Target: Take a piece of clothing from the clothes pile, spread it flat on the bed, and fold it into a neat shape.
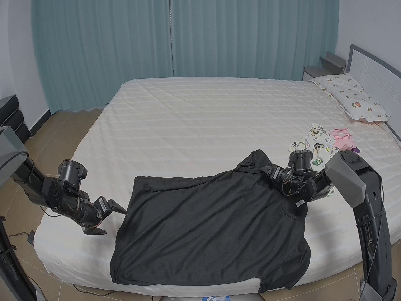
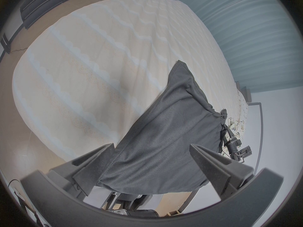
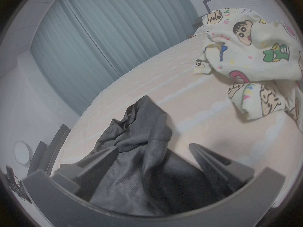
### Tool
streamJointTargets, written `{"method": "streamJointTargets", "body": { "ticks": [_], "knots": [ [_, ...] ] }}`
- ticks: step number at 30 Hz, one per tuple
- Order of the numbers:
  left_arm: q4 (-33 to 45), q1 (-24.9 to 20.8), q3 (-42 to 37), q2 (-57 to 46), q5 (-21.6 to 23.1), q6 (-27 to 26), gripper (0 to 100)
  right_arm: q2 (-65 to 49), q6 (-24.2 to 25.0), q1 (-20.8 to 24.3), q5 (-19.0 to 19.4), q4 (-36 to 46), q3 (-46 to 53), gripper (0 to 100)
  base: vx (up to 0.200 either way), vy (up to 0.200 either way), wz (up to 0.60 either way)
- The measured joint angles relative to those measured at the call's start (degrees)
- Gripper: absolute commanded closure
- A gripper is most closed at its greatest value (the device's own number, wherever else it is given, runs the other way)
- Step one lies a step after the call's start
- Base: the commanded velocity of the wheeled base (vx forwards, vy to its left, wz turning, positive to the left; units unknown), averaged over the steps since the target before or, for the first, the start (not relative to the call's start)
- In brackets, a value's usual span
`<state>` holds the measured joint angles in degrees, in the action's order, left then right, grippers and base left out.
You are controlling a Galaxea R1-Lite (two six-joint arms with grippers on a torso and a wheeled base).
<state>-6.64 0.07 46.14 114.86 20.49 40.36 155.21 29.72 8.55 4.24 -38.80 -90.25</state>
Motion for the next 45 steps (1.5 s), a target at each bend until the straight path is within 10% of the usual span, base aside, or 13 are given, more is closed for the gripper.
{"method": "streamJointTargets", "body": {
  "ticks": [35,36,45],
  "knots": [
    [-0.1,0.0,0.2,0.2,0.0,0.1,0,1.9,0.6,-4.8,-1.0,-16.1,-1.0,100,0.000,0.000,0.00],
    [-0.1,0.0,0.2,0.2,0.0,0.1,0,2.3,0.4,-4.8,-1.1,-16.0,-1.4,0,0.000,0.000,0.00],
    [-0.2,0.0,0.3,0.2,0.0,0.1,0,3.6,-0.4,-4.1,-1.3,-16.4,0.1,0,0.000,0.000,0.00]
  ]
}}
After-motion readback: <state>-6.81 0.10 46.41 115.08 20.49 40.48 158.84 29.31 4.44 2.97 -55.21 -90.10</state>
